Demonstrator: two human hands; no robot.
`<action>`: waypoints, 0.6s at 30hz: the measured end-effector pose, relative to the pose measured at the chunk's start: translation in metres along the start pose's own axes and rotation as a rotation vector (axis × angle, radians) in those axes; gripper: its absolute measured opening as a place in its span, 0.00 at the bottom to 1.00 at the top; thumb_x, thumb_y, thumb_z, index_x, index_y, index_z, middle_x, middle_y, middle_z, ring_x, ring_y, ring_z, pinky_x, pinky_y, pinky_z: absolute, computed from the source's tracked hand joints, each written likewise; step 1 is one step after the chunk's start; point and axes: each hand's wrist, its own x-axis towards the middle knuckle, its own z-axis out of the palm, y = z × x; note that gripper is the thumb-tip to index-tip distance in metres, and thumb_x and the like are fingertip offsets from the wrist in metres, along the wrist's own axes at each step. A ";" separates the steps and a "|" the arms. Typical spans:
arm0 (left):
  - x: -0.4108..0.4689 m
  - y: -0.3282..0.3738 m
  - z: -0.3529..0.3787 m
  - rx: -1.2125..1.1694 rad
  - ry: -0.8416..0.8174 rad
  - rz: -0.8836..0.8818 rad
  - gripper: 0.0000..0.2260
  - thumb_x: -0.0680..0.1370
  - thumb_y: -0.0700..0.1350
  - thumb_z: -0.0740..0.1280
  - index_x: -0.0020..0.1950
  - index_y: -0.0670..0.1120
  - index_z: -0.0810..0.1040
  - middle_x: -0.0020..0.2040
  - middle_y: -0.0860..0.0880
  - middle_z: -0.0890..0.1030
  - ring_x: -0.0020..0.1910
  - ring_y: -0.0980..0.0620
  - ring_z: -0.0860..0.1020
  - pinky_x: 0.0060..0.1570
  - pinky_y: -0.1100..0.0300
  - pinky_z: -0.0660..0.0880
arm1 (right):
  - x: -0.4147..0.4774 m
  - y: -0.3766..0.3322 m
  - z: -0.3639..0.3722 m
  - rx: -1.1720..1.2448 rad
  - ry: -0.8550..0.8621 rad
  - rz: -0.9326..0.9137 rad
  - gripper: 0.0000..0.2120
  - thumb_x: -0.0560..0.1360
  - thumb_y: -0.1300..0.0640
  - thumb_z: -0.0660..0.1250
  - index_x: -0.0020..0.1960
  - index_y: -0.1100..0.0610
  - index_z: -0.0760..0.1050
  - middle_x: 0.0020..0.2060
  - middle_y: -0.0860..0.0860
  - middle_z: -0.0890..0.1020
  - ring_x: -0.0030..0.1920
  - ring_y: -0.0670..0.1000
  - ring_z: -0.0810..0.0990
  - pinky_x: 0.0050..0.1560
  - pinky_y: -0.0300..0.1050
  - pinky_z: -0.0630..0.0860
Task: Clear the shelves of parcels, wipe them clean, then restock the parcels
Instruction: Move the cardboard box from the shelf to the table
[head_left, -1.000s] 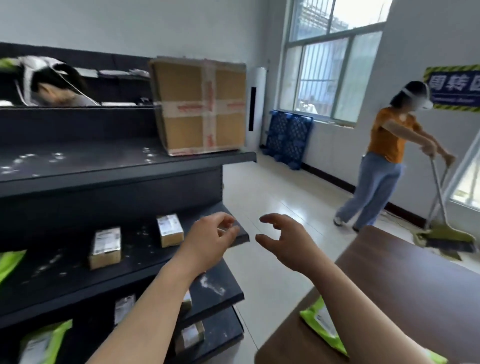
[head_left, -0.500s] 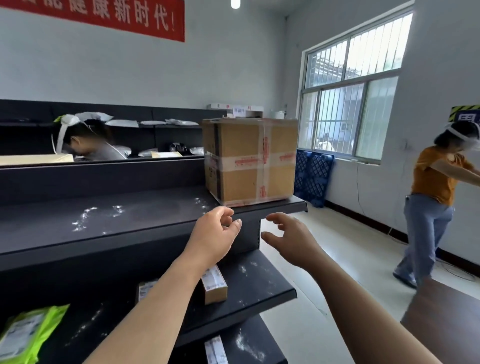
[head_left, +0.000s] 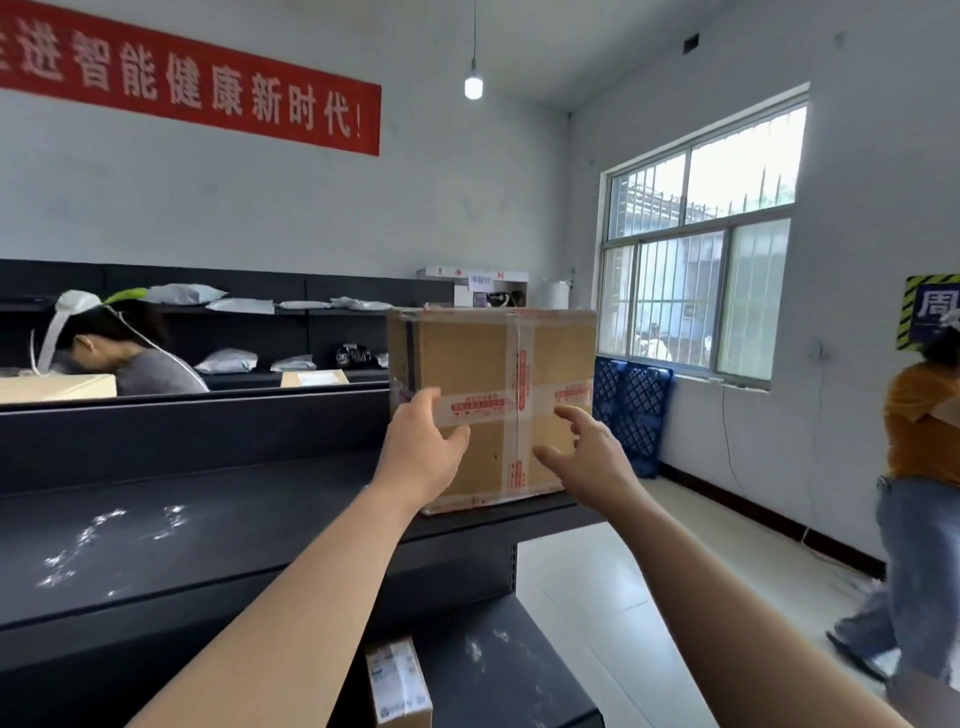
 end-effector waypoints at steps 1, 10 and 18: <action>0.012 0.002 0.002 0.017 0.020 0.005 0.28 0.78 0.47 0.68 0.75 0.48 0.61 0.70 0.46 0.67 0.66 0.49 0.70 0.59 0.60 0.69 | 0.013 0.000 -0.003 0.004 0.018 -0.020 0.31 0.74 0.49 0.70 0.74 0.49 0.63 0.70 0.53 0.69 0.66 0.53 0.71 0.64 0.49 0.68; 0.093 0.020 0.009 0.109 0.203 0.002 0.35 0.77 0.48 0.68 0.77 0.55 0.49 0.75 0.44 0.53 0.72 0.40 0.63 0.65 0.47 0.69 | 0.117 -0.015 -0.027 -0.033 0.118 -0.127 0.38 0.72 0.48 0.71 0.76 0.41 0.54 0.75 0.54 0.55 0.70 0.61 0.65 0.66 0.61 0.70; 0.130 0.022 0.018 0.127 0.190 -0.102 0.36 0.75 0.53 0.70 0.75 0.55 0.52 0.69 0.39 0.63 0.59 0.41 0.74 0.53 0.52 0.74 | 0.173 -0.007 -0.037 -0.019 0.030 -0.060 0.38 0.72 0.50 0.69 0.76 0.40 0.55 0.74 0.56 0.55 0.71 0.63 0.61 0.69 0.62 0.65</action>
